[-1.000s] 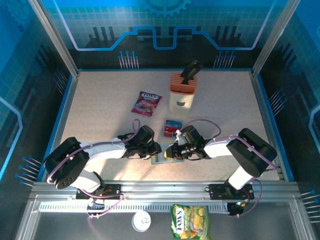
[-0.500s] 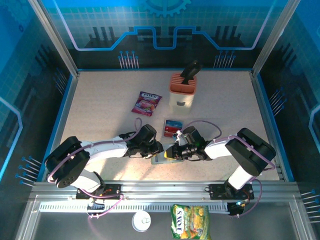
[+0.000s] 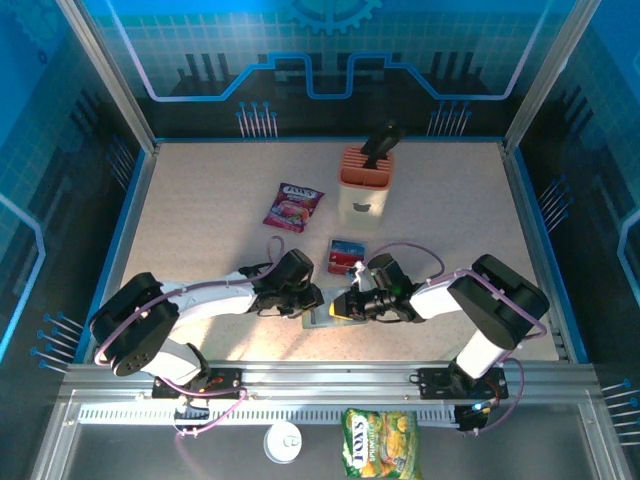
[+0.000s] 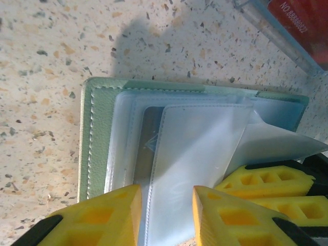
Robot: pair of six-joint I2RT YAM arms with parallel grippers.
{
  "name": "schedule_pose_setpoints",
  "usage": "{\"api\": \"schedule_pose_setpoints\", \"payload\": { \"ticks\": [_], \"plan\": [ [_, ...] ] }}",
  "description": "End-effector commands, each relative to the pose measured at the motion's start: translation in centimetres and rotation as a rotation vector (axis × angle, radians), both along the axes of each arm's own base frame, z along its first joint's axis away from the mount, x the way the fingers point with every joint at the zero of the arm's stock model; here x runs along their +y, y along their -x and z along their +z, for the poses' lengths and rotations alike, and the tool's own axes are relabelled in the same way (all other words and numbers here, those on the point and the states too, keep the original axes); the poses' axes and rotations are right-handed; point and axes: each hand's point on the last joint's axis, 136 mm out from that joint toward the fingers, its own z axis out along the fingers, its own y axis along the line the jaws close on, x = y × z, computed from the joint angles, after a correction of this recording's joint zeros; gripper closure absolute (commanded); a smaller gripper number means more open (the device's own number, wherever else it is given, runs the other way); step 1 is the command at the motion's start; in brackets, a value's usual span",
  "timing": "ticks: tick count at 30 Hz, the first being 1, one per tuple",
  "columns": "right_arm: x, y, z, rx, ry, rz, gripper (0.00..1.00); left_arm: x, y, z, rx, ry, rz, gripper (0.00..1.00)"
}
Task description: Take the credit cards out of the card holder
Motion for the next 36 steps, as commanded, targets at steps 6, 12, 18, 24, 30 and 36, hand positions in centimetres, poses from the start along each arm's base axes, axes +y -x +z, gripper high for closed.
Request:
{"api": "schedule_pose_setpoints", "payload": {
  "ticks": [6,12,18,24,30,36],
  "plan": [
    [-2.1,1.9,-3.5,0.120,0.092,-0.025,0.86,-0.9,-0.2,-0.2,-0.004,-0.016,-0.029,0.69],
    [-2.2,2.0,-3.7,0.126,0.085,-0.028,0.86,-1.3,-0.3,-0.5,0.006,-0.020,-0.035,0.69],
    [-2.2,2.0,-3.7,0.127,0.077,-0.032,0.86,-1.7,-0.5,0.1,-0.009,0.001,-0.037,0.72],
    [-1.9,1.8,-3.0,0.111,0.059,-0.029,0.86,-1.9,-0.8,1.5,-0.041,0.019,-0.036,0.72],
    [-1.3,0.9,-0.9,0.071,0.033,-0.028,0.84,-2.4,-1.1,2.5,-0.054,0.035,-0.051,0.72],
    [-2.8,0.4,1.5,-0.018,0.157,-0.020,0.81,-3.0,-1.3,3.0,-0.059,0.054,-0.065,0.72]
  ]
}}
